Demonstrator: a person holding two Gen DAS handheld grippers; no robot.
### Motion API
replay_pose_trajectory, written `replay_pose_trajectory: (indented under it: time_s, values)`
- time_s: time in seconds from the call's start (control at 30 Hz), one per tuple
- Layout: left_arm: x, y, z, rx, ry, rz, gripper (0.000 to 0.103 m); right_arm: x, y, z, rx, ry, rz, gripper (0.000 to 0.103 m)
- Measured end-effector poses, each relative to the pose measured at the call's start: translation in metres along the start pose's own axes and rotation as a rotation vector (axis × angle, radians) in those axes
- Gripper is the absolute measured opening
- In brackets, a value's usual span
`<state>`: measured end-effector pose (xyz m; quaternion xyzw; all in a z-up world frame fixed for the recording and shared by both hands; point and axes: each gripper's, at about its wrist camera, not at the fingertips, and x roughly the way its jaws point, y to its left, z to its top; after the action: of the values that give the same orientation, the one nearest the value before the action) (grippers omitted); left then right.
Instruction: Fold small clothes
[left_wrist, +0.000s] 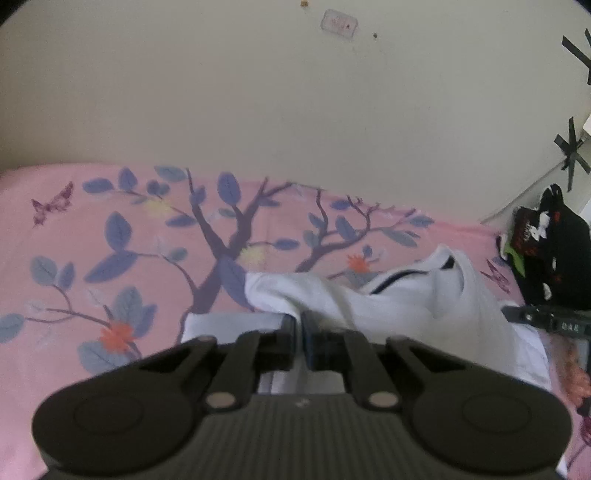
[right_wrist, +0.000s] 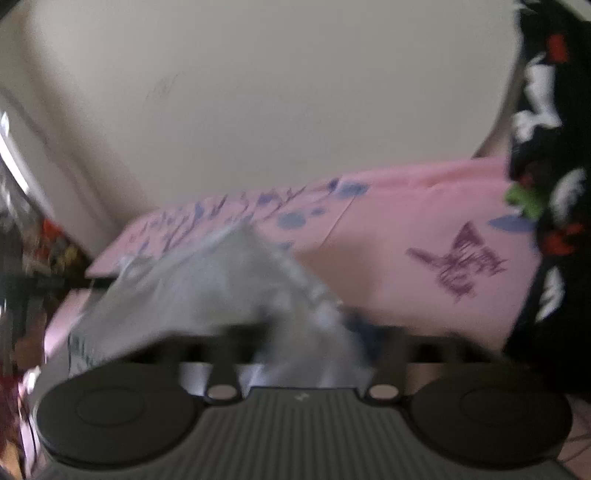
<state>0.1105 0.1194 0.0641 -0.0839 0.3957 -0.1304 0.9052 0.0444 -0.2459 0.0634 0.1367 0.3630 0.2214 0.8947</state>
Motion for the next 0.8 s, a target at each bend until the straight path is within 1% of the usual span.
replay_pose_trajectory:
  time_s: [0.03, 0.07, 0.1, 0.13, 0.17, 0.27, 0.3, 0.33, 0.4, 0.47, 0.53, 0.6, 0.63, 0.7, 0.77, 0.8]
  values:
    - [-0.014, -0.002, -0.003, 0.011, -0.042, 0.007, 0.005, -0.017, 0.009, 0.002, -0.026, -0.044, -0.003, 0.015]
    - [-0.034, -0.003, -0.005, 0.014, -0.093, 0.01, 0.005, -0.038, 0.014, 0.011, -0.05, -0.094, 0.002, 0.014]
    - [-0.057, -0.003, -0.007, 0.006, -0.149, 0.005, 0.004, -0.054, 0.024, 0.011, -0.071, -0.138, 0.001, 0.013]
    - [-0.083, -0.003, -0.01, -0.009, -0.208, -0.016, 0.004, -0.079, 0.039, 0.011, -0.106, -0.192, 0.001, 0.011]
    - [-0.1, -0.003, 0.001, -0.018, -0.25, -0.04, 0.004, -0.097, 0.051, 0.012, -0.136, -0.233, 0.006, 0.011]
    - [-0.181, -0.016, -0.009, -0.029, -0.424, -0.061, 0.004, -0.167, 0.104, 0.008, -0.245, -0.395, 0.012, 0.009]
    - [-0.208, -0.023, -0.015, -0.021, -0.485, -0.065, 0.004, -0.186, 0.118, 0.008, -0.27, -0.446, 0.017, 0.006]
    - [-0.236, -0.03, -0.021, -0.011, -0.548, -0.072, 0.004, -0.216, 0.138, 0.005, -0.301, -0.529, 0.029, 0.006]
    - [-0.292, -0.045, -0.034, 0.007, -0.684, -0.084, 0.004, -0.259, 0.17, 0.008, -0.335, -0.651, 0.043, 0.006]
    - [-0.345, -0.062, -0.042, 0.031, -0.815, -0.068, 0.004, -0.3, 0.197, 0.009, -0.363, -0.752, 0.044, 0.006]
    - [-0.396, -0.078, -0.055, 0.062, -0.953, -0.037, 0.004, -0.34, 0.222, 0.01, -0.415, -0.852, 0.041, 0.005]
    - [-0.438, -0.093, -0.064, 0.094, -1.069, -0.001, 0.004, -0.379, 0.249, 0.009, -0.47, -0.949, 0.018, 0.005]
    - [-0.46, -0.101, -0.07, 0.111, -1.123, 0.02, 0.004, -0.391, 0.259, 0.014, -0.488, -0.984, 0.001, 0.005]
    - [-0.489, -0.114, -0.074, 0.143, -1.211, 0.072, 0.004, -0.418, 0.275, 0.019, -0.517, -1.043, -0.02, 0.005]
    - [-0.498, -0.123, -0.065, 0.168, -1.258, 0.101, 0.004, -0.432, 0.284, 0.033, -0.53, -1.074, -0.036, 0.005]
    - [-0.496, -0.124, -0.057, 0.181, -1.262, 0.114, 0.004, -0.436, 0.288, 0.039, -0.534, -1.082, -0.049, 0.005]
